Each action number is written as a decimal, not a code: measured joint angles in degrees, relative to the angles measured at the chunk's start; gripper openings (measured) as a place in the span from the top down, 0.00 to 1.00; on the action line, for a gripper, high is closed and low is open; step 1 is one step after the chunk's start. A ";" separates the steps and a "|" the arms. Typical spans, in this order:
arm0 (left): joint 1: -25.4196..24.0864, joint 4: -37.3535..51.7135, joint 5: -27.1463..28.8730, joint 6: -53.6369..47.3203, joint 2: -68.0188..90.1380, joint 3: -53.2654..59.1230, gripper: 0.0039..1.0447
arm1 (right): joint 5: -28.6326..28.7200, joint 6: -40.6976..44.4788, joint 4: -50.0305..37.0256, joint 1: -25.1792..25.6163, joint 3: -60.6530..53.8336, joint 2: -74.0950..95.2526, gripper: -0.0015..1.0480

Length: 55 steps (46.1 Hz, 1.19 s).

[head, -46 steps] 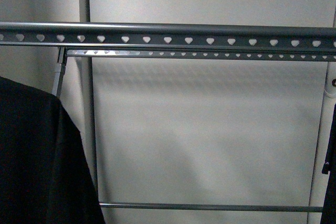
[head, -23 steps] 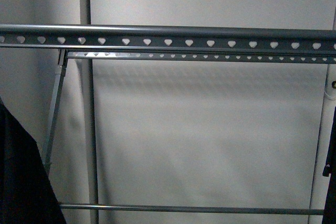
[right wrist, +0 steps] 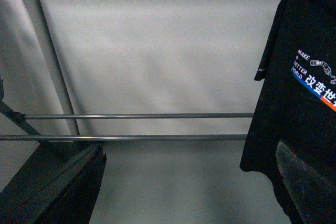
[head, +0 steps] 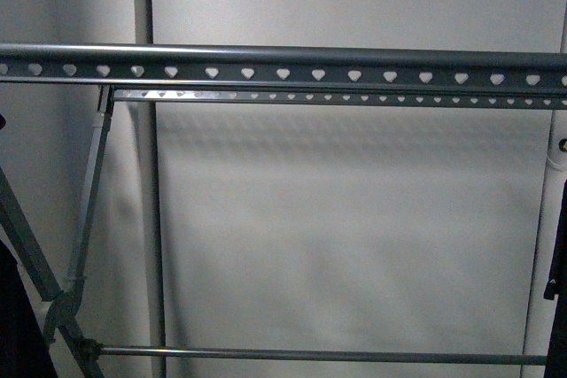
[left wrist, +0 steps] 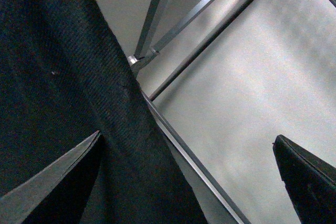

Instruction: Hang clothes on hanger

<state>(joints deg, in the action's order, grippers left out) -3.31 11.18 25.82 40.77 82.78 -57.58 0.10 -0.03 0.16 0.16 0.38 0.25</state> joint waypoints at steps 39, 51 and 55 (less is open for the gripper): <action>-1.29 -2.80 -8.07 4.02 -5.55 5.11 0.96 | 0.00 0.00 0.00 0.00 0.00 0.00 0.07; 3.98 -6.25 -19.96 -3.54 -13.16 7.78 0.96 | 0.02 0.00 0.00 0.00 0.00 0.00 0.07; 7.91 -8.50 -26.95 -9.29 -15.50 7.78 0.96 | 0.00 0.00 0.00 0.00 0.00 0.00 0.07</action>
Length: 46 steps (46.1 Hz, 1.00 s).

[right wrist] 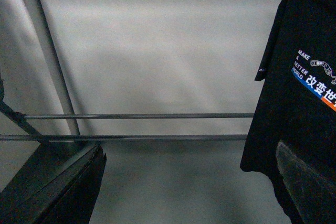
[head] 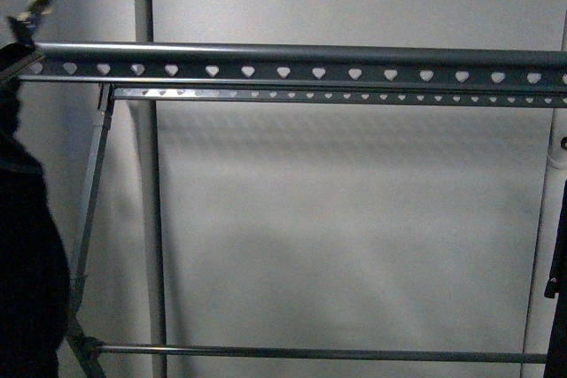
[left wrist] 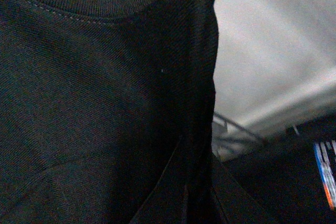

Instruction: Hang clothes on hanger

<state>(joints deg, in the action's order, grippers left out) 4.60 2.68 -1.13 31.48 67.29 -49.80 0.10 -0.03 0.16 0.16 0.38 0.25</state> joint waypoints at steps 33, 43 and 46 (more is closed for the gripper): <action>1.57 -33.88 -38.07 -91.91 12.68 -20.04 0.96 | 0.00 0.00 0.00 0.00 0.00 0.00 0.07; 5.35 -27.26 -34.80 -110.31 17.27 -21.14 0.96 | 0.02 0.00 0.00 0.00 0.00 0.00 0.07; 6.34 -22.95 -34.82 -111.73 17.88 -20.79 0.96 | 0.00 0.00 0.00 0.00 0.00 0.00 0.07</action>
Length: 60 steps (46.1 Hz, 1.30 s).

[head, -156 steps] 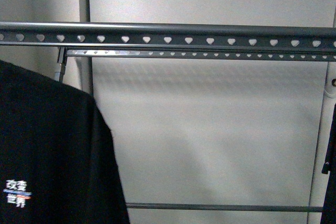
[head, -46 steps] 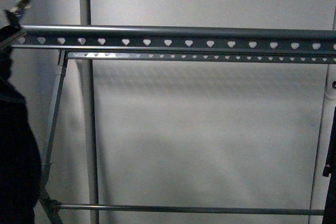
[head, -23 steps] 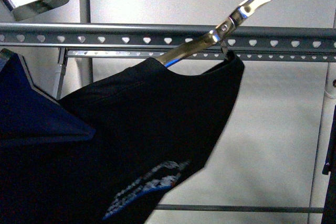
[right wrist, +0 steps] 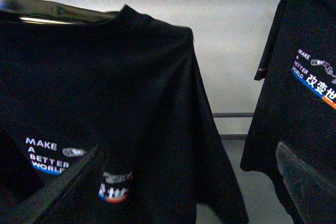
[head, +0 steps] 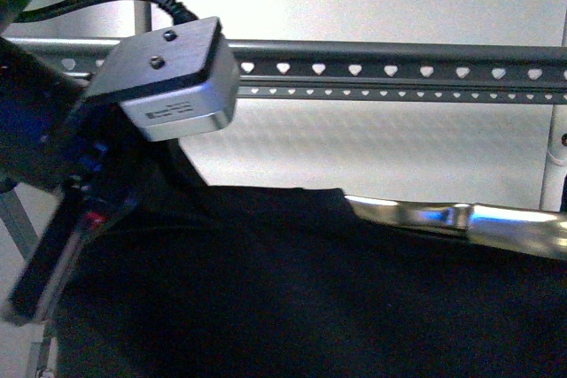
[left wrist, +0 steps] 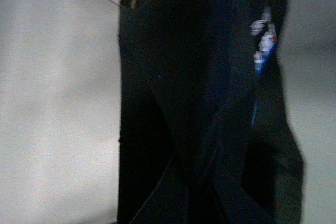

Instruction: Hang clothes on hanger

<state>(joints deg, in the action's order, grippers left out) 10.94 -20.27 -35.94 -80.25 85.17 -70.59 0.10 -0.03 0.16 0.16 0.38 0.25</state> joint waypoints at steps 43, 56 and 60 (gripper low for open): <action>0.85 2.75 -0.09 -2.34 0.22 0.04 0.96 | 2.54 -0.76 1.33 0.98 0.46 0.85 0.07; 0.94 2.75 -0.09 -2.36 0.22 0.04 0.96 | 36.50 10.27 -1.79 20.90 12.17 25.64 0.07; 0.66 2.75 0.02 -2.38 0.22 0.04 0.96 | 35.34 28.02 -11.17 21.49 19.06 37.79 0.07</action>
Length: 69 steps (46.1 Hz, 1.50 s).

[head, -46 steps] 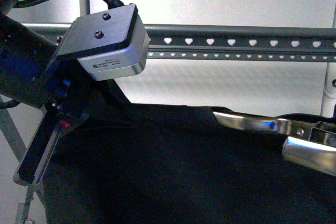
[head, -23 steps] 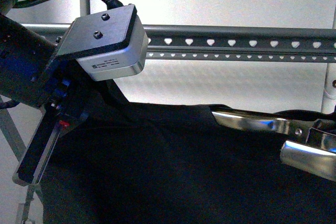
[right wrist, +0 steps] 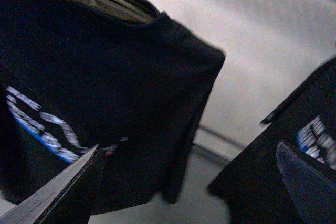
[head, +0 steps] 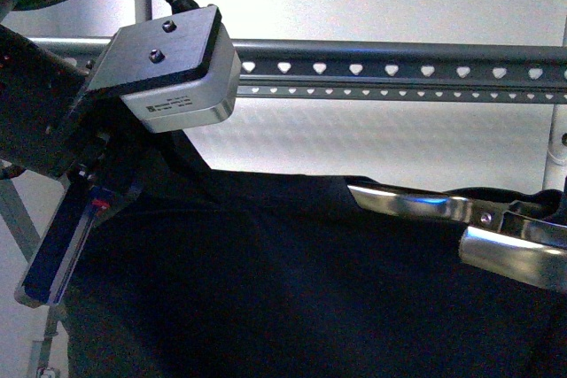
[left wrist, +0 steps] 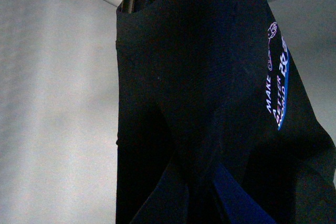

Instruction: Hang clothes on hanger

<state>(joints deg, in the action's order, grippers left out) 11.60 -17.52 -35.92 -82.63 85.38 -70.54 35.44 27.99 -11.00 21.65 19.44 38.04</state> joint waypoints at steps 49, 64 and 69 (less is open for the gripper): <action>0.13 0.00 -0.02 -0.04 0.00 0.00 0.96 | -9.38 49.22 -2.38 -20.35 36.26 50.99 0.45; 0.13 0.00 -0.26 -0.02 0.00 0.00 0.96 | -5.18 49.79 0.83 -19.12 33.88 46.60 0.86; 0.13 0.20 -0.50 -0.02 -0.02 0.00 0.96 | -4.11 51.12 1.81 -18.45 32.96 45.88 0.95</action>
<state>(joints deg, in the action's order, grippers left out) 11.73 -17.32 -36.42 -82.65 85.36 -70.54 31.33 79.11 -9.19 3.20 52.40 83.92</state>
